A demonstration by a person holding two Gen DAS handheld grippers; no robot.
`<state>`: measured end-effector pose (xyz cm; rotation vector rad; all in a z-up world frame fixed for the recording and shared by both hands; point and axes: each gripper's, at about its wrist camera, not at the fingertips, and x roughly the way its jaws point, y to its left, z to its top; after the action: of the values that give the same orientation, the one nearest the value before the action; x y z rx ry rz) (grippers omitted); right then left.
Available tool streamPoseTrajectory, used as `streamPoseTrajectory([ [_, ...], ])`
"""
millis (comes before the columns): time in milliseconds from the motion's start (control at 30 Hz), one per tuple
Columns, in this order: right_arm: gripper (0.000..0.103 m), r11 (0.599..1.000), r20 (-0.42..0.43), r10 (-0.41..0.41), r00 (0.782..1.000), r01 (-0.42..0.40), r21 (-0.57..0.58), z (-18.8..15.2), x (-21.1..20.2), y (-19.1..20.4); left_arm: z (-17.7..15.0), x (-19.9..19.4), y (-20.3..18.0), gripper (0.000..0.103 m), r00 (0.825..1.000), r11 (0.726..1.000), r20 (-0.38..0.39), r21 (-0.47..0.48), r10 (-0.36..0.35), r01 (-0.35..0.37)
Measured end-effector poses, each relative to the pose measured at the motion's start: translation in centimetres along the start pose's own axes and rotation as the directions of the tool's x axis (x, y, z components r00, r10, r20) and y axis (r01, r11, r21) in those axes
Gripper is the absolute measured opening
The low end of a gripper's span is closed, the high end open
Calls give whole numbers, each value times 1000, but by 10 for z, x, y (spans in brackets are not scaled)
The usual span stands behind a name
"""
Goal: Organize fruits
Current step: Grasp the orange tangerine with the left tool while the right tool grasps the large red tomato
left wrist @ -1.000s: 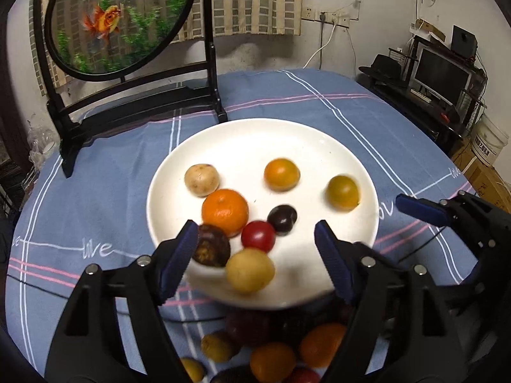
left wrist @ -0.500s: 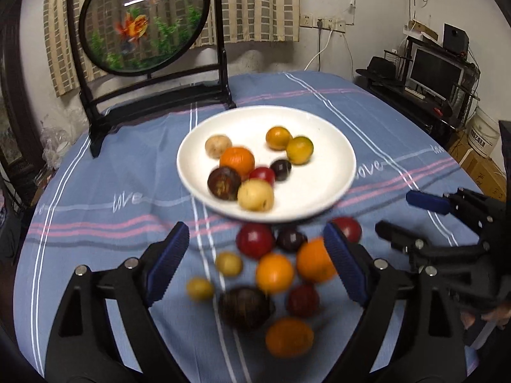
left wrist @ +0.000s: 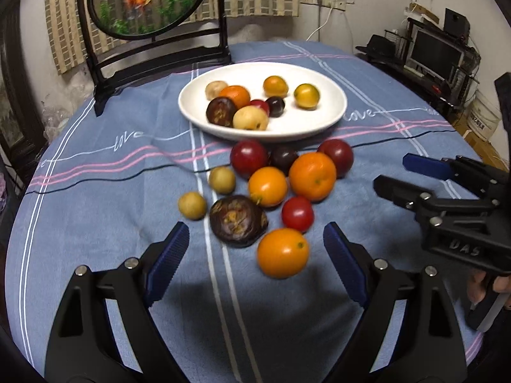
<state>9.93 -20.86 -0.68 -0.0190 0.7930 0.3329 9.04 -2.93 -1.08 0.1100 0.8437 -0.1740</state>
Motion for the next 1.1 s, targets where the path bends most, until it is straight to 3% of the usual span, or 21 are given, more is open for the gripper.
streamPoseTrajectory([
  [433,62,998,0,62,998,-62,8,-4,2,-2,-5,33,-14,85,995,1000,-98,24,-13,15],
  [500,62,998,-7,67,998,-67,11,-5,5,-3,-4,34,-15,76,996,1000,-92,27,6,-4],
  [567,62,997,-9,72,997,-71,11,-5,6,-3,-3,35,-11,58,996,1000,-89,21,21,-19],
  [733,62,998,-16,70,997,-70,-1,-7,7,-1,-1,26,-1,38,997,1000,-82,10,-1,2],
  [1100,62,1000,-58,18,998,-20,-20,-9,16,3,-11,17,4,38,998,999,-54,37,-29,31],
])
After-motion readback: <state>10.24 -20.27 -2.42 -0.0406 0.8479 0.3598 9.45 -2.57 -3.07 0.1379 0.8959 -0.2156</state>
